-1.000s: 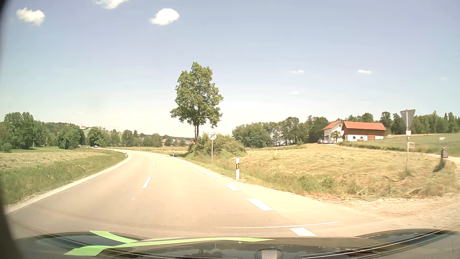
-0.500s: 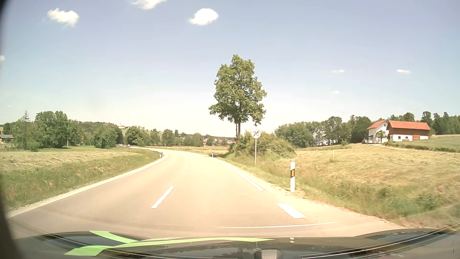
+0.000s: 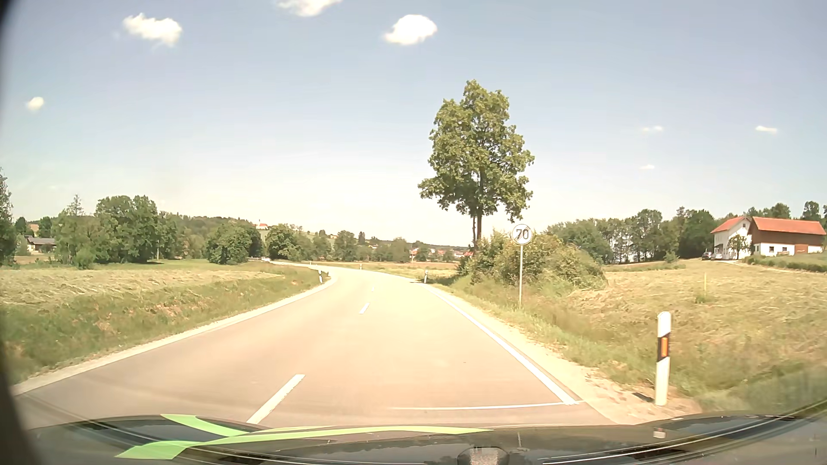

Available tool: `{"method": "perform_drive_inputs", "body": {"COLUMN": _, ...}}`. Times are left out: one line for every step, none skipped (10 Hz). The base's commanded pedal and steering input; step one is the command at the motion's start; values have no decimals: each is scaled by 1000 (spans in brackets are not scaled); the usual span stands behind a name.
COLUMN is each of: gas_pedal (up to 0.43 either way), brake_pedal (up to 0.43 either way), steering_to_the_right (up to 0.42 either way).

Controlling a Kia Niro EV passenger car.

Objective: Follow the waypoints while adhering to traffic rules and regulations

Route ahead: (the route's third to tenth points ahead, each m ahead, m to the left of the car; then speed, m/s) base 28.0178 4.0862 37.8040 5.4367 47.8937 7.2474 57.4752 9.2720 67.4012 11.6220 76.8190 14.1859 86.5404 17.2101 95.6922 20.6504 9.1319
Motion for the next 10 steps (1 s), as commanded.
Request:
{"method": "perform_drive_inputs", "body": {"gas_pedal": 441, "brake_pedal": 0, "steering_to_the_right": -47}}
{"method": "perform_drive_inputs", "body": {"gas_pedal": 441, "brake_pedal": 0, "steering_to_the_right": -38}}
{"method": "perform_drive_inputs", "body": {"gas_pedal": 441, "brake_pedal": 0, "steering_to_the_right": -31}}
{"method": "perform_drive_inputs", "body": {"gas_pedal": 441, "brake_pedal": 0, "steering_to_the_right": -31}}
{"method": "perform_drive_inputs", "body": {"gas_pedal": 441, "brake_pedal": 0, "steering_to_the_right": -31}}
{"method": "perform_drive_inputs", "body": {"gas_pedal": 441, "brake_pedal": 0, "steering_to_the_right": -36}}
{"method": "perform_drive_inputs", "body": {"gas_pedal": 441, "brake_pedal": 0, "steering_to_the_right": -37}}
{"method": "perform_drive_inputs", "body": {"gas_pedal": 441, "brake_pedal": 0, "steering_to_the_right": -37}}
{"method": "perform_drive_inputs", "body": {"gas_pedal": 441, "brake_pedal": 0, "steering_to_the_right": -37}}
{"method": "perform_drive_inputs", "body": {"gas_pedal": 441, "brake_pedal": 0, "steering_to_the_right": -36}}
